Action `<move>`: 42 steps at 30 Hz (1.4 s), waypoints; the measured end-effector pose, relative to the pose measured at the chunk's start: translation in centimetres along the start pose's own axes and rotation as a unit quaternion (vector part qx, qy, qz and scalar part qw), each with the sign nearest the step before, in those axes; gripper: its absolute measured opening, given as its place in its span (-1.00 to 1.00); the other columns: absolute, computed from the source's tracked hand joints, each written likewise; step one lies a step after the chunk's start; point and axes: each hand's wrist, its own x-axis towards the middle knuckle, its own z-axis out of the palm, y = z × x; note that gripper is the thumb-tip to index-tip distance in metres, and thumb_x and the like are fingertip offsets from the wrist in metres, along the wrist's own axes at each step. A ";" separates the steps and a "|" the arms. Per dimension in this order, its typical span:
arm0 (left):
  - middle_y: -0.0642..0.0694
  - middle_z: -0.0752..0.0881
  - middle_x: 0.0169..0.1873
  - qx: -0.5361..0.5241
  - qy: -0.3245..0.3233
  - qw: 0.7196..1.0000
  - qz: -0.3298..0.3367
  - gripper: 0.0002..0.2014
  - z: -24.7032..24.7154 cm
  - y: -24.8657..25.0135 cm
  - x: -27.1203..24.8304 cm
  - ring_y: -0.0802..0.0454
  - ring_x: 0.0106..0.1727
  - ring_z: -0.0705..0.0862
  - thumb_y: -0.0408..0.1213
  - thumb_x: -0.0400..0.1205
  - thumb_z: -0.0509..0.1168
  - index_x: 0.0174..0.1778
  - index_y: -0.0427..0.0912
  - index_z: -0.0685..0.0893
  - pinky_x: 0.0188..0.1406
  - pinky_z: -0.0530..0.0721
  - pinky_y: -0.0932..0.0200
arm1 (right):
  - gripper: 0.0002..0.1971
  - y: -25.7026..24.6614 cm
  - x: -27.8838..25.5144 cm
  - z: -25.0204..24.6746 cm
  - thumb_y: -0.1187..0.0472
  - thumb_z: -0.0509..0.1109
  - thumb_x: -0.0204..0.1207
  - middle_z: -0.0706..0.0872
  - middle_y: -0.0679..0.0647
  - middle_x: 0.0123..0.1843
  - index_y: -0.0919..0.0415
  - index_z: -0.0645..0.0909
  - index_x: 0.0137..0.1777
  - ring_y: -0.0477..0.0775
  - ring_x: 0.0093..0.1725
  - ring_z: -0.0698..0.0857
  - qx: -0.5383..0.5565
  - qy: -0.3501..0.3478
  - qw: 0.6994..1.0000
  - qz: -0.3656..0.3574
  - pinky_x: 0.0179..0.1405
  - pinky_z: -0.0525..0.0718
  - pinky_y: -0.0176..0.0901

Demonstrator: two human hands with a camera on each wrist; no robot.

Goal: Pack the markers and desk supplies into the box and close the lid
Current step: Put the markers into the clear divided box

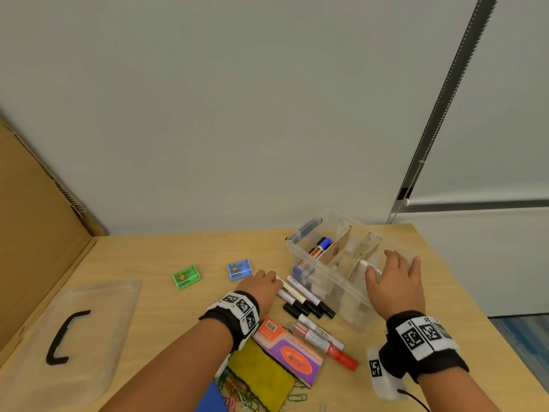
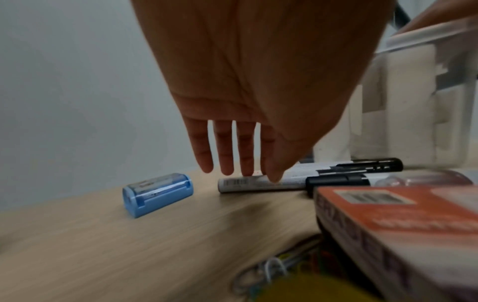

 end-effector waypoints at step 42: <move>0.06 0.61 -0.28 -0.285 -0.057 0.956 -0.042 -0.86 -2.7 0.0 -2.4 -0.04 -0.07 0.66 -0.08 0.54 0.37 -0.21 -0.01 0.57 -0.09 0.52 0.11 | -0.79 -5.6 -6.2 -4.7 0.11 0.10 0.69 0.53 -0.06 -0.30 -0.05 0.34 0.29 -0.13 -0.46 0.45 0.218 -0.185 0.930 -0.229 -0.49 0.43 -0.27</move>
